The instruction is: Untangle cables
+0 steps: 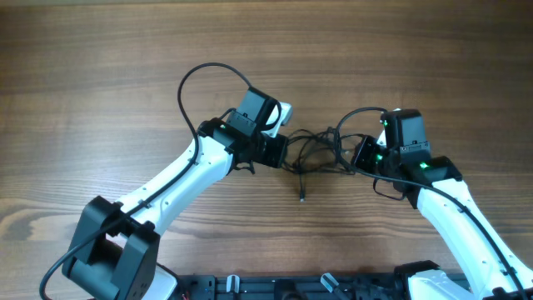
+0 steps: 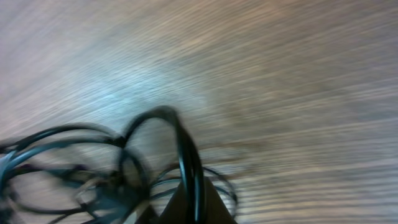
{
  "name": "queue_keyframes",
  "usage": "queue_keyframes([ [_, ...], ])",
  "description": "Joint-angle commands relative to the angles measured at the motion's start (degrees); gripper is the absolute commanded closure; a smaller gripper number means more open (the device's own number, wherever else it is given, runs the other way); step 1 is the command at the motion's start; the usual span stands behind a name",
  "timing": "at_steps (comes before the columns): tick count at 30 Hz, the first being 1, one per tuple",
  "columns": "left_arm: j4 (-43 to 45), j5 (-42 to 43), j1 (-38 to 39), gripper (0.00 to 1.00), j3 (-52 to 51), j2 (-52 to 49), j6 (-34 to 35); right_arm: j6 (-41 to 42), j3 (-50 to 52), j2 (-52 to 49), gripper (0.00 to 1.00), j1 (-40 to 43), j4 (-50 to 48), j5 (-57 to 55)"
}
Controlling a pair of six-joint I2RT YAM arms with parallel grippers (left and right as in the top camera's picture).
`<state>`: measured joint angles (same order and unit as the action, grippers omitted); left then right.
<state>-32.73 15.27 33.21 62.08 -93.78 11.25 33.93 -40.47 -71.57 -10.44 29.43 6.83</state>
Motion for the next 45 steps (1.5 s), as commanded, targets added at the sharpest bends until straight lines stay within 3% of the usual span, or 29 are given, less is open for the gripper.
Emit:
queue_keyframes([
  [1, -1.5, -10.2, -0.1, 0.76, -0.1, 0.0, 1.5, -2.0, -0.3, -0.2, 0.96, 0.0, 1.4, -8.1],
  [5, -1.5, -10.0, -1.0, 0.49, 0.7, 0.4, 1.5, -2.4, -0.3, -0.2, 0.96, 0.0, 2.8, -8.1],
  [7, -1.6, -7.0, -2.2, 0.44, 2.0, 1.7, 1.4, -2.4, -0.3, -0.2, 0.96, 0.0, 3.0, -8.1],
  [11, 3.0, 13.5, -4.0, 0.26, 3.6, 2.8, 1.5, -2.4, -0.3, -0.2, 0.96, 0.0, 0.8, -1.3],
  [14, 6.7, 16.2, -3.9, 0.22, 3.6, 1.6, 12.2, -2.2, -0.3, -0.2, 0.96, 0.0, -2.0, 7.3],
  [22, 11.0, 13.7, -2.0, 0.13, 3.6, -6.0, 26.6, -2.5, -0.3, -0.2, 0.96, 0.0, -3.3, 11.7],
  [24, 12.7, 13.6, -1.8, 0.12, 3.6, -8.7, 26.8, -2.6, -0.3, -0.2, 0.96, 0.0, -3.5, 11.7],
  [27, 15.6, 13.6, -1.7, 0.31, 3.6, -11.0, 22.8, -3.0, -0.3, -0.2, 0.96, 0.0, -3.5, 11.7],
  [32, 21.5, 13.1, 0.8, 0.25, 3.5, -13.6, 18.8, -3.2, -0.3, -0.2, 0.96, 0.0, -3.6, 12.7],
  [34, 21.8, 6.9, 2.3, 0.3, 3.5, -15.1, 18.8, -3.9, -0.3, -0.2, 0.96, 0.0, -3.8, 13.9],
  [36, 21.9, 1.9, 3.6, 0.55, 3.5, -16.9, 18.8, -3.9, -0.3, -0.2, 0.96, 0.0, -3.9, 14.1],
  [37, 21.9, 1.1, 3.9, 0.83, 3.5, -17.5, 18.7, -4.0, -0.3, -0.2, 0.96, 0.0, -3.8, 14.1],
  [38, 22.7, 1.4, 4.0, 0.96, 3.6, -17.5, 17.8, -4.0, -0.3, -0.2, 0.96, 0.0, -3.8, 14.1],
  [40, 24.6, 3.7, 2.9, 0.96, 4.6, -14.5, 13.0, -5.7, -0.3, -0.2, 0.96, 0.0, -3.7, 14.0],
  [45, 24.4, 4.7, -1.6, 0.96, 7.9, 1.4, 12.9, -6.9, -0.3, -0.2, 0.96, 0.0, -2.6, 8.7],
])
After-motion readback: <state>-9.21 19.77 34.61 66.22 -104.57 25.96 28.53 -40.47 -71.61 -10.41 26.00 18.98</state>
